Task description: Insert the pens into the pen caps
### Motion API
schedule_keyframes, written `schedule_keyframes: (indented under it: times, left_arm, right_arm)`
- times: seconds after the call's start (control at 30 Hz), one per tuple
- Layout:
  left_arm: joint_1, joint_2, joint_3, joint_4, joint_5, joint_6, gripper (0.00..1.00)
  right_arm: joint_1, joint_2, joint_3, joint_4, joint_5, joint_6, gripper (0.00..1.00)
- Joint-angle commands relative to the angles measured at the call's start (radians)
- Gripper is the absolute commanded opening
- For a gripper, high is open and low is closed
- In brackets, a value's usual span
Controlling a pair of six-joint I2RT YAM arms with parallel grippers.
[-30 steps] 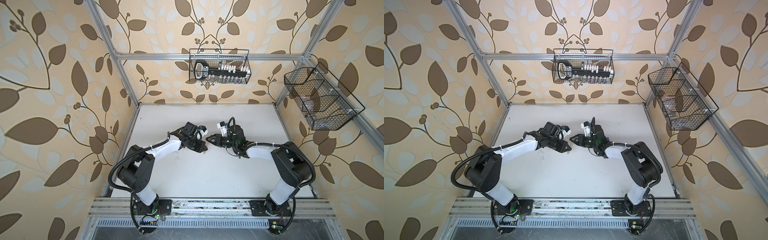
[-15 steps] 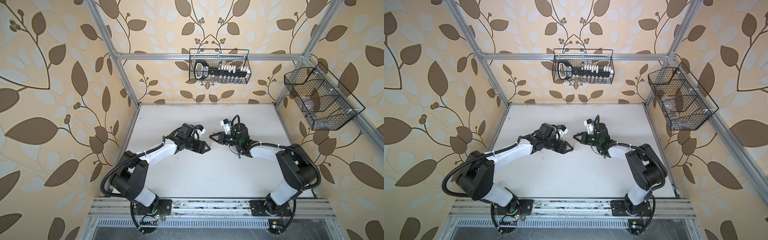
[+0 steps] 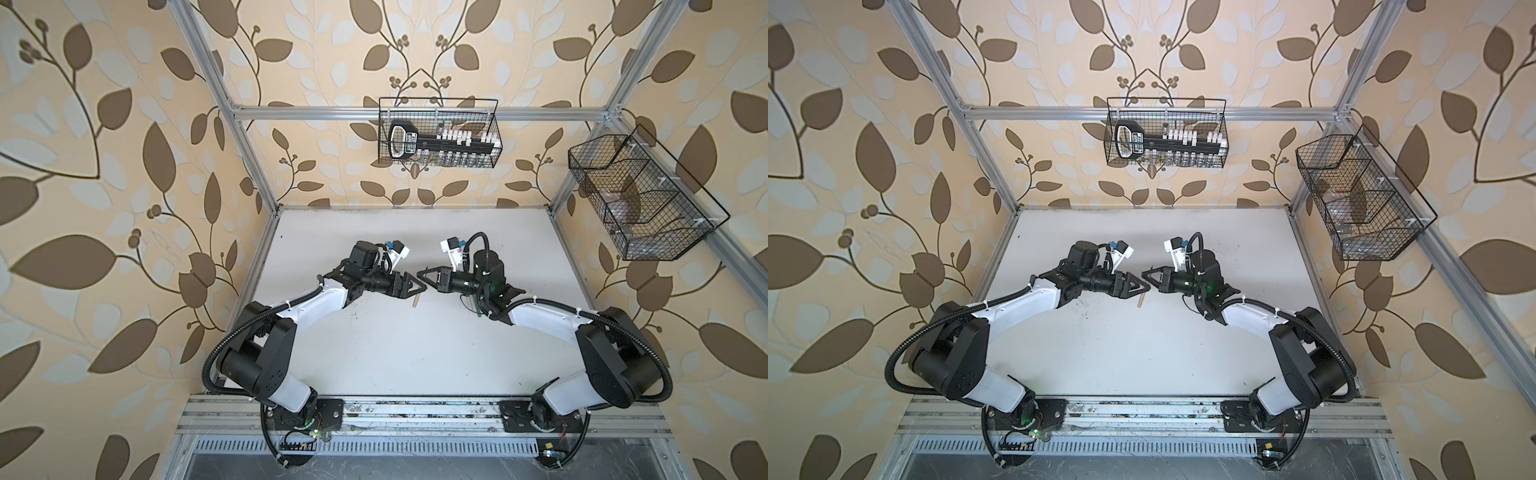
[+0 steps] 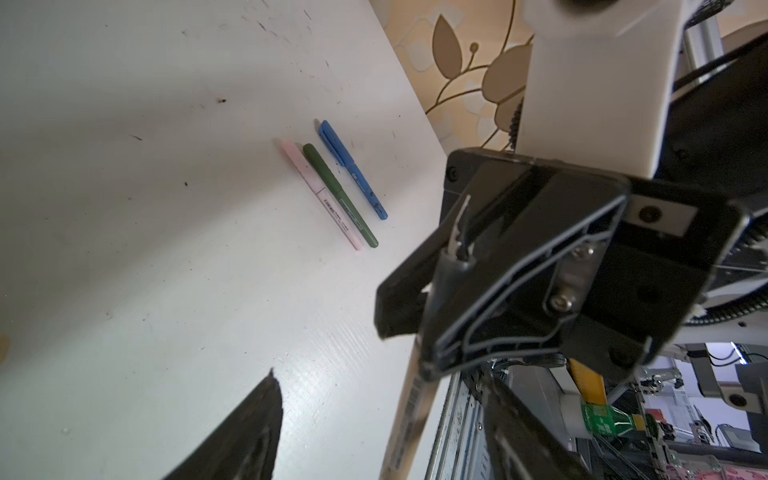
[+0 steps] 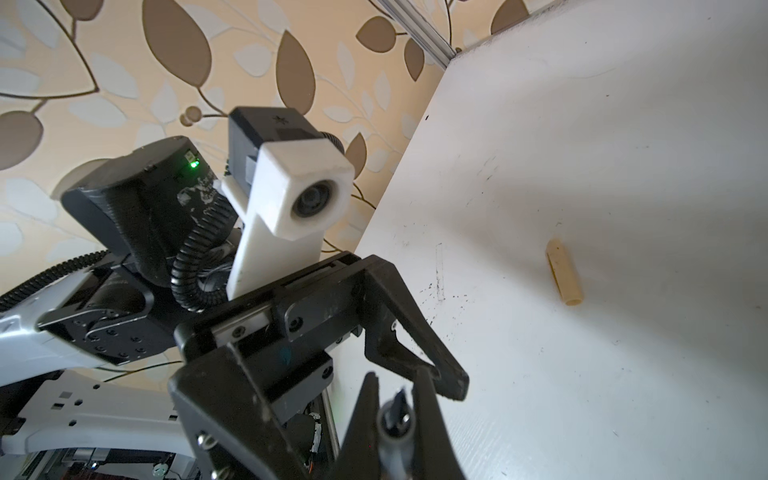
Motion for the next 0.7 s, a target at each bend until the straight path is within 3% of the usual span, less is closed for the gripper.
schedule_keyframes:
  times: [0.0, 0.3, 0.5, 0.67]
  left_arm:
    - [-0.006, -0.033, -0.009, 0.060, 0.060, -0.003, 0.77]
    - [-0.018, -0.018, -0.018, 0.076, 0.093, -0.001, 0.67]
    - [-0.020, -0.012, -0.002, 0.054, 0.094, 0.009, 0.49]
    - [-0.022, -0.010, 0.003, 0.038, 0.097, 0.015, 0.27]
  right_arm:
    - [-0.002, -0.011, -0.015, 0.070, 0.012, 0.018, 0.00]
    - [-0.003, 0.046, -0.021, 0.222, -0.014, 0.106, 0.00]
    - [-0.006, 0.051, -0.018, 0.215, 0.000, 0.093, 0.00]
    - [-0.010, 0.037, -0.024, 0.206, 0.003, 0.073, 0.00]
